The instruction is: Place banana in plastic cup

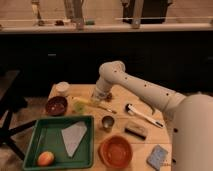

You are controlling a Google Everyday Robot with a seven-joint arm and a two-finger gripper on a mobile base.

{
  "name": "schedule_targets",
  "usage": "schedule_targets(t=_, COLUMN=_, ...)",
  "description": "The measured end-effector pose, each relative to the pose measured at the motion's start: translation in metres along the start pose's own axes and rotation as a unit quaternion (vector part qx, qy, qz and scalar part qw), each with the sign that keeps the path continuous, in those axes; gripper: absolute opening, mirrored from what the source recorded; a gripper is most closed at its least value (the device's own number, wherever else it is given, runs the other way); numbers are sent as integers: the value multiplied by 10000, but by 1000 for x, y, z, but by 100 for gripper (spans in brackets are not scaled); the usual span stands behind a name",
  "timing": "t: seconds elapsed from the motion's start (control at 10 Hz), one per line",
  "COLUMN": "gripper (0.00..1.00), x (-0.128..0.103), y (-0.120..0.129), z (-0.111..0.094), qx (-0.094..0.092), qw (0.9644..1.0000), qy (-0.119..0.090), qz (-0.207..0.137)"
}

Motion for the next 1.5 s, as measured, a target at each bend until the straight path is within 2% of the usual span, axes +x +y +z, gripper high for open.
schedule_targets(t=0.3, gripper=0, x=-13, y=1, z=11, qx=-105, qw=9999, qy=24, qz=-135)
schedule_targets(t=0.7, gripper=0, x=-38, y=1, z=37, qx=-286, qw=9990, qy=98, qz=-316)
schedule_targets(t=1.5, gripper=0, x=-51, y=-17, z=58, qx=-383, qw=9986, qy=245, qz=-282)
